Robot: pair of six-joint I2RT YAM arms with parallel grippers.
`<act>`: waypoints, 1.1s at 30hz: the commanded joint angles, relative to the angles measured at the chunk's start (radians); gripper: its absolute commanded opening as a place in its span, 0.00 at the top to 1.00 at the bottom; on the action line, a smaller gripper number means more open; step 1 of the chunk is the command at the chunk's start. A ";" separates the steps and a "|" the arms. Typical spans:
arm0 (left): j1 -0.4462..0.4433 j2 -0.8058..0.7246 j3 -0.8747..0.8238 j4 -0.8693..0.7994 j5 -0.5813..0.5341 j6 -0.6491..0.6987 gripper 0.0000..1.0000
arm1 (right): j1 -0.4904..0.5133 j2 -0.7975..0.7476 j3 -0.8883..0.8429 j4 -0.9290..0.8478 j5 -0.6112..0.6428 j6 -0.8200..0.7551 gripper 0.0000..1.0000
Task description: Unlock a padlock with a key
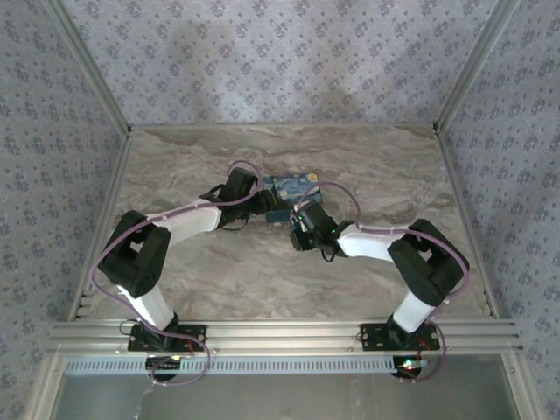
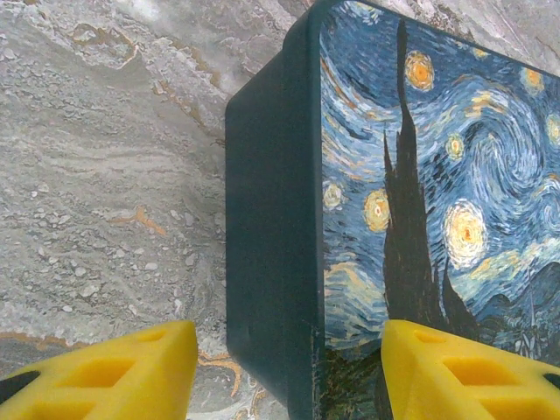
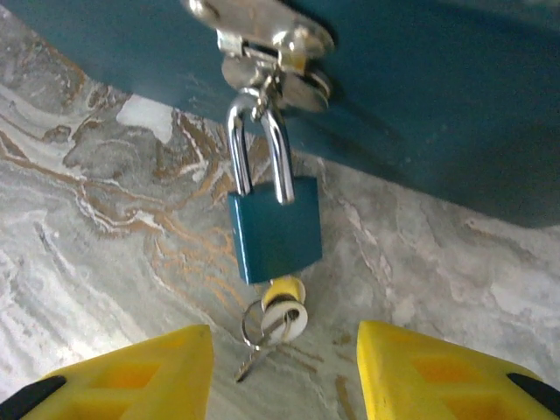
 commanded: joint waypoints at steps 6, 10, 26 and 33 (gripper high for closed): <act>0.008 0.014 -0.002 0.001 0.010 -0.007 0.43 | 0.012 0.078 0.077 -0.016 0.083 -0.008 0.57; 0.010 0.014 -0.001 0.003 0.013 -0.007 0.43 | 0.012 0.088 0.071 -0.015 0.066 -0.016 0.63; 0.020 0.020 -0.005 0.011 0.016 -0.004 0.43 | 0.022 0.035 0.016 -0.020 0.038 -0.126 1.00; 0.026 0.018 -0.010 0.023 0.022 -0.003 0.43 | 0.024 -0.037 -0.015 0.007 -0.032 -0.235 1.00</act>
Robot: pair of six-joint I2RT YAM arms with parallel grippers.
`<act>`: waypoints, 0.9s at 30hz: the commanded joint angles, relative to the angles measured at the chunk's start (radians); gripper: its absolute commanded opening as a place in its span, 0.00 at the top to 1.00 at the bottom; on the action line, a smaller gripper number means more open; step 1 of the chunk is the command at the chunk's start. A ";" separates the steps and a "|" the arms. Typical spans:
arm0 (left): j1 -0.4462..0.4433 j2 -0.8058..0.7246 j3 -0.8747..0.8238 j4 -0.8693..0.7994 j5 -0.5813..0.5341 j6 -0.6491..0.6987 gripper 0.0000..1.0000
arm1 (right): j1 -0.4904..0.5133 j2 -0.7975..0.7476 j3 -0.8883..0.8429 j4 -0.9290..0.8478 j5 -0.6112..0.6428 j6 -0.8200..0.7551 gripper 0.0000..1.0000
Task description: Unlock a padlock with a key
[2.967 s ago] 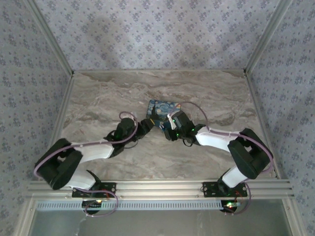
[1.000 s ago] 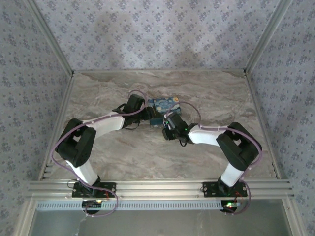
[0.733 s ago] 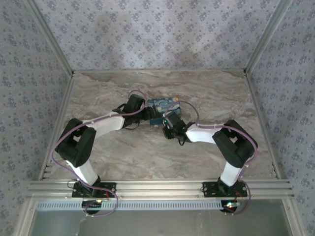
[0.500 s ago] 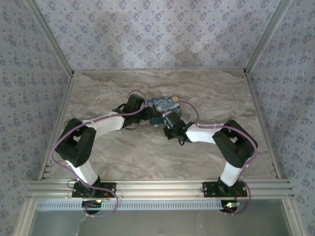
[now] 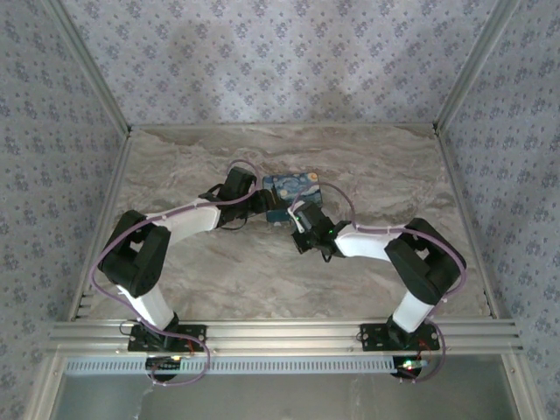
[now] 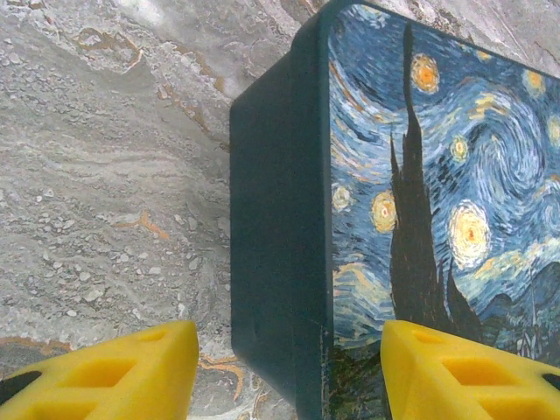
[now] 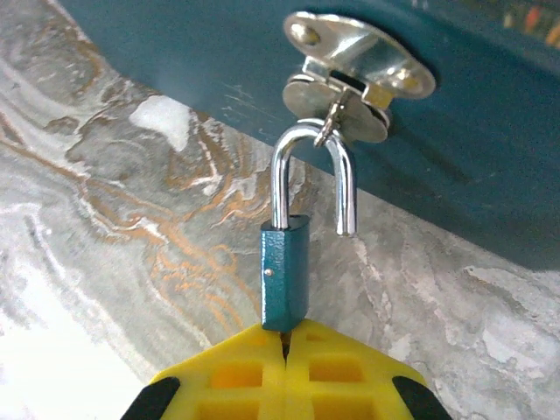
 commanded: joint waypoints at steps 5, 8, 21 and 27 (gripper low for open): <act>0.024 0.008 -0.024 0.036 0.027 -0.009 0.43 | 0.019 -0.058 -0.023 -0.015 -0.091 -0.099 1.00; 0.028 -0.004 -0.038 0.047 0.035 -0.011 0.43 | 0.032 -0.064 -0.027 -0.027 -0.083 -0.114 1.00; 0.032 -0.012 -0.048 0.059 0.073 -0.021 0.43 | 0.070 -0.062 -0.043 -0.007 -0.002 -0.223 1.00; 0.033 -0.015 -0.056 0.064 0.083 -0.032 0.43 | 0.068 -0.076 -0.045 0.009 0.001 -0.249 1.00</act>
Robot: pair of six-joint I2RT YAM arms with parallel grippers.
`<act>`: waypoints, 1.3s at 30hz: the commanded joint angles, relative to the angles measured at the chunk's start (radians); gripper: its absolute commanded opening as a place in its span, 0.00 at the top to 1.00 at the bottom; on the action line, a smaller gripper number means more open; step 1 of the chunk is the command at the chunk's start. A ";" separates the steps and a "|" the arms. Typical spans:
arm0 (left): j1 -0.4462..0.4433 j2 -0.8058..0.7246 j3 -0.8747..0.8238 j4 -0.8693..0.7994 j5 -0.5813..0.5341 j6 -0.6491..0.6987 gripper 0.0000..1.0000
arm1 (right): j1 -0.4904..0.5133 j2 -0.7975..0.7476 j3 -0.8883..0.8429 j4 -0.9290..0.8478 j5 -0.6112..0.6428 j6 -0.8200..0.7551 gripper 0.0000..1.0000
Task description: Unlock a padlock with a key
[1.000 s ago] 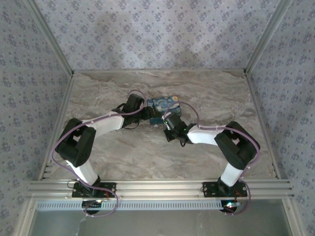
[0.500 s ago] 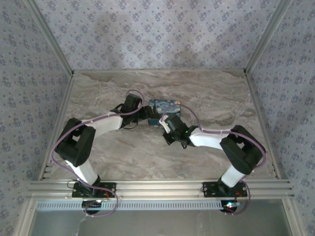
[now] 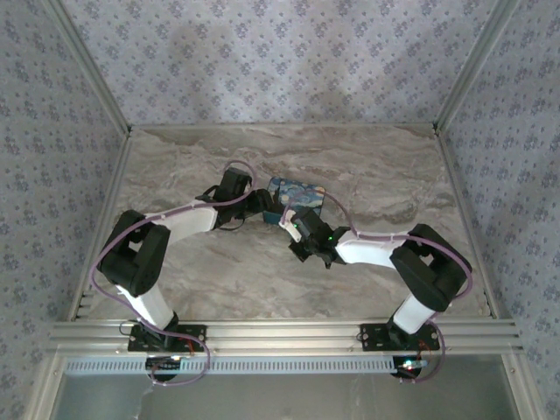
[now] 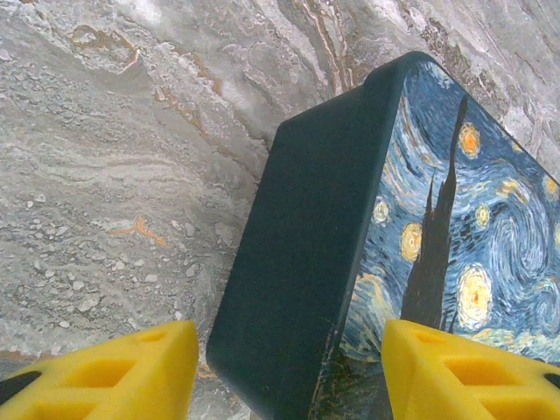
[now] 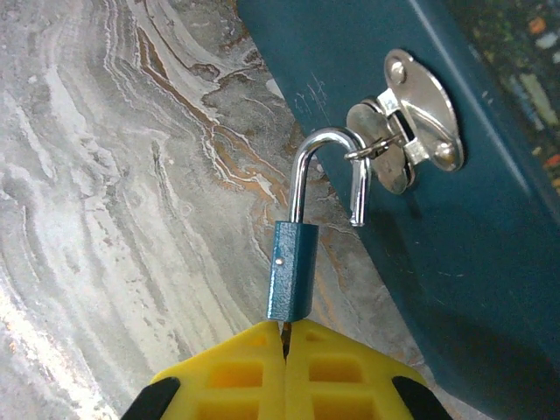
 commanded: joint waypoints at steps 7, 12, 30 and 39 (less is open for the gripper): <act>0.005 -0.018 -0.016 -0.003 0.030 -0.022 0.43 | 0.008 -0.035 -0.002 0.019 0.012 -0.068 1.00; 0.002 -0.019 -0.017 0.000 0.035 -0.029 0.43 | 0.004 -0.037 -0.003 0.034 0.014 -0.087 1.00; -0.004 -0.021 -0.020 0.006 0.038 -0.037 0.43 | -0.012 -0.034 0.029 0.050 -0.011 -0.116 1.00; -0.009 -0.025 -0.020 0.009 0.042 -0.044 0.43 | -0.018 -0.020 0.068 0.045 -0.037 -0.138 1.00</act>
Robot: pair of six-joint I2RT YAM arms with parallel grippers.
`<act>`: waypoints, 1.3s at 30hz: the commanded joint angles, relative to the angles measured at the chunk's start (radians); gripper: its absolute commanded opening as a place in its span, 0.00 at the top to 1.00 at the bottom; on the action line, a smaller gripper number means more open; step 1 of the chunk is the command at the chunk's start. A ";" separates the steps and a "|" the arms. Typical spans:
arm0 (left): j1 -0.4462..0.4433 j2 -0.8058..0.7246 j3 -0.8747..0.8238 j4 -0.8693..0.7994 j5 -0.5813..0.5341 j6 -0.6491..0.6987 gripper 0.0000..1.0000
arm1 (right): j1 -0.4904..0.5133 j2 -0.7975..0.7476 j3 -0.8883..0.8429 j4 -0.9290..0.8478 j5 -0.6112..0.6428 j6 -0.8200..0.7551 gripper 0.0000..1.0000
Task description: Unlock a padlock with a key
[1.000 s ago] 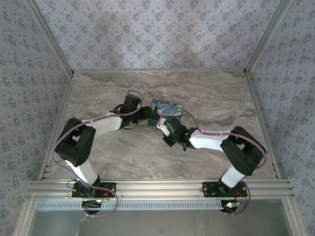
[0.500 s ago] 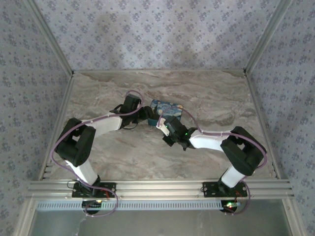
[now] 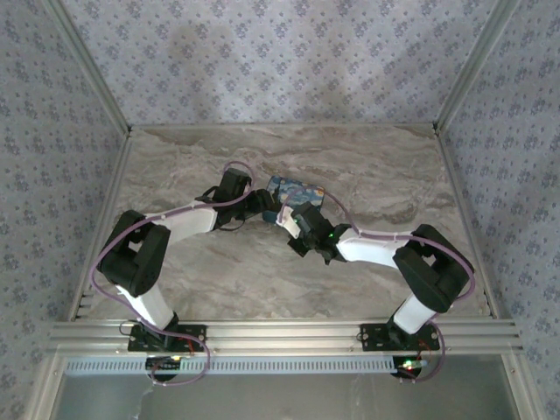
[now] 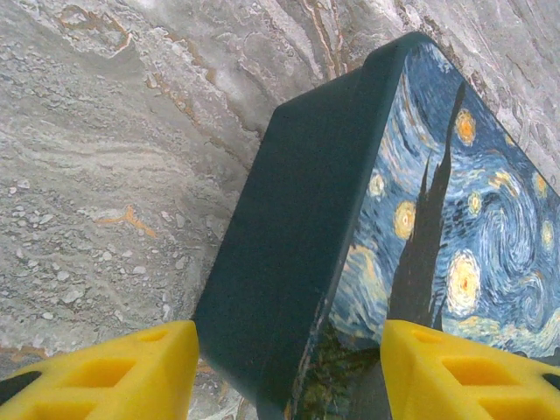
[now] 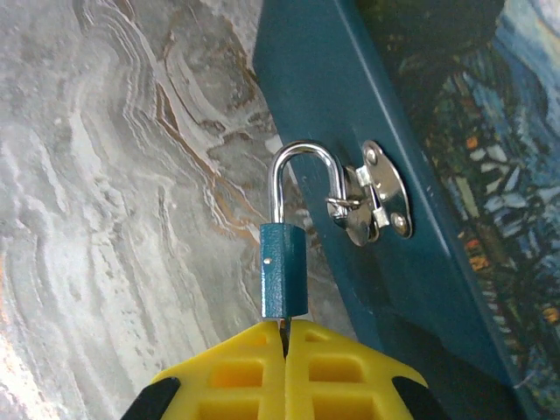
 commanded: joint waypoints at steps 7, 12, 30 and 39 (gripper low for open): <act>-0.009 -0.029 -0.008 -0.013 0.020 -0.012 0.43 | -0.002 0.003 0.054 0.016 -0.023 -0.029 1.00; -0.010 -0.029 -0.008 -0.013 0.021 -0.015 0.43 | -0.002 0.017 0.060 0.020 -0.030 -0.029 1.00; -0.007 -0.044 0.001 -0.033 0.013 -0.006 0.43 | 0.027 0.036 0.044 0.072 0.007 -0.059 1.00; 0.017 -0.095 -0.009 -0.056 -0.021 0.010 0.43 | 0.037 0.021 0.002 0.077 0.019 -0.058 1.00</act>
